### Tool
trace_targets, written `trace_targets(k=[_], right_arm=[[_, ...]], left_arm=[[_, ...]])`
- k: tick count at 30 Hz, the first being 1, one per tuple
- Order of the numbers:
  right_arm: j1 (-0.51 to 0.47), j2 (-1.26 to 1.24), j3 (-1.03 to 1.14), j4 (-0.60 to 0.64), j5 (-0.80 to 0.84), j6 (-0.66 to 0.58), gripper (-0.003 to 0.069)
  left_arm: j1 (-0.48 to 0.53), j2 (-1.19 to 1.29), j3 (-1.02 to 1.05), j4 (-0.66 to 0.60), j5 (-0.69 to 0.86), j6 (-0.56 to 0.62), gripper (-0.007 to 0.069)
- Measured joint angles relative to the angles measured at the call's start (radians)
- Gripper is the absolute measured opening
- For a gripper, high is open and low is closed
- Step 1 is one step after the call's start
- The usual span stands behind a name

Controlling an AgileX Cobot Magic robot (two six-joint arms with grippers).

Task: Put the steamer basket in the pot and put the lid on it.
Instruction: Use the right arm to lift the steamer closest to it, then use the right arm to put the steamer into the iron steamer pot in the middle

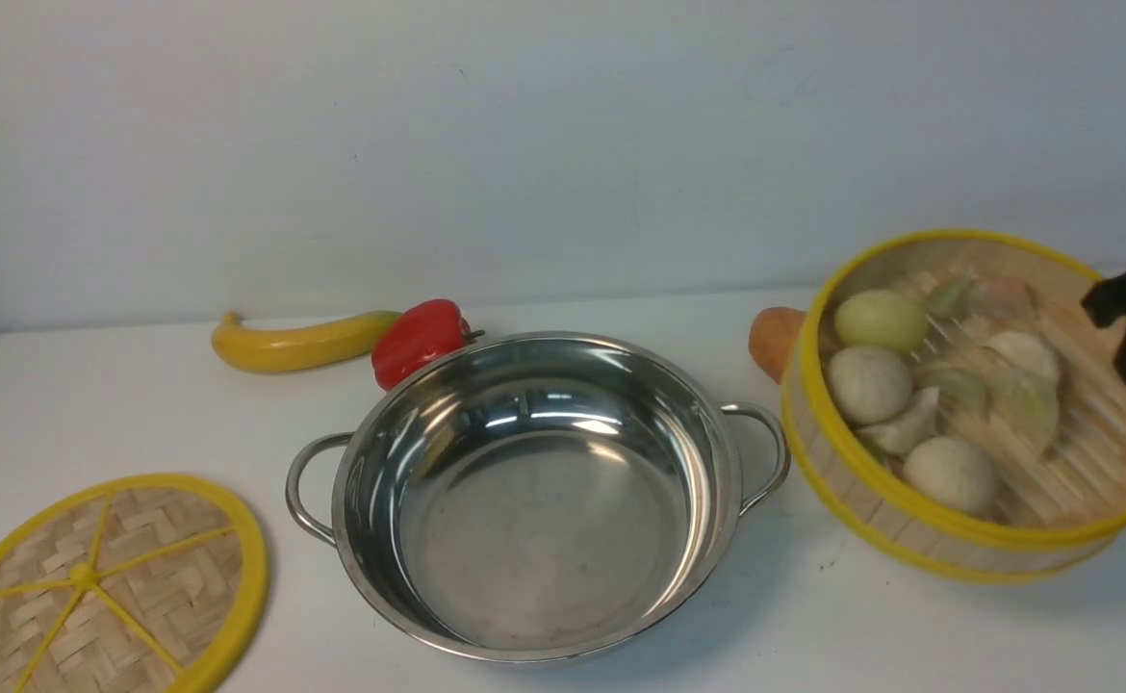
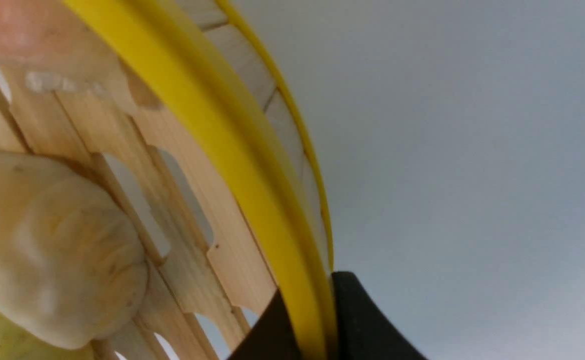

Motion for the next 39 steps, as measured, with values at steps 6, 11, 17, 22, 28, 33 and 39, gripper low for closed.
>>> trace_targets(k=[6,11,17,22,28,33,39], right_arm=[[0.127,0.001,-0.08,0.0,0.015,0.029,0.0025],[0.21,0.012,-0.149,0.0,0.029,0.057,0.0025],[0.299,0.061,-0.249,0.038,0.03,0.082,0.0025],[0.368,0.109,-0.305,0.058,0.035,0.087,0.0025],[0.433,0.166,-0.353,0.068,0.037,0.096,0.0025],[0.475,0.212,-0.394,0.072,0.042,0.099,0.0025],[0.506,0.264,-0.456,0.072,0.041,0.106,0.0025]], left_arm=[[0.0,0.0,0.0,0.0,0.0,0.0,0.0238],[0.0,0.0,0.0,0.0,0.0,0.0,0.0238],[0.0,0.0,0.0,0.0,0.0,0.0,0.0238],[0.0,0.0,0.0,0.0,0.0,0.0,0.0238],[0.0,0.0,0.0,0.0,0.0,0.0,0.0238],[0.0,0.0,0.0,0.0,0.0,0.0,0.0238],[0.0,0.0,0.0,0.0,0.0,0.0,0.0238]])
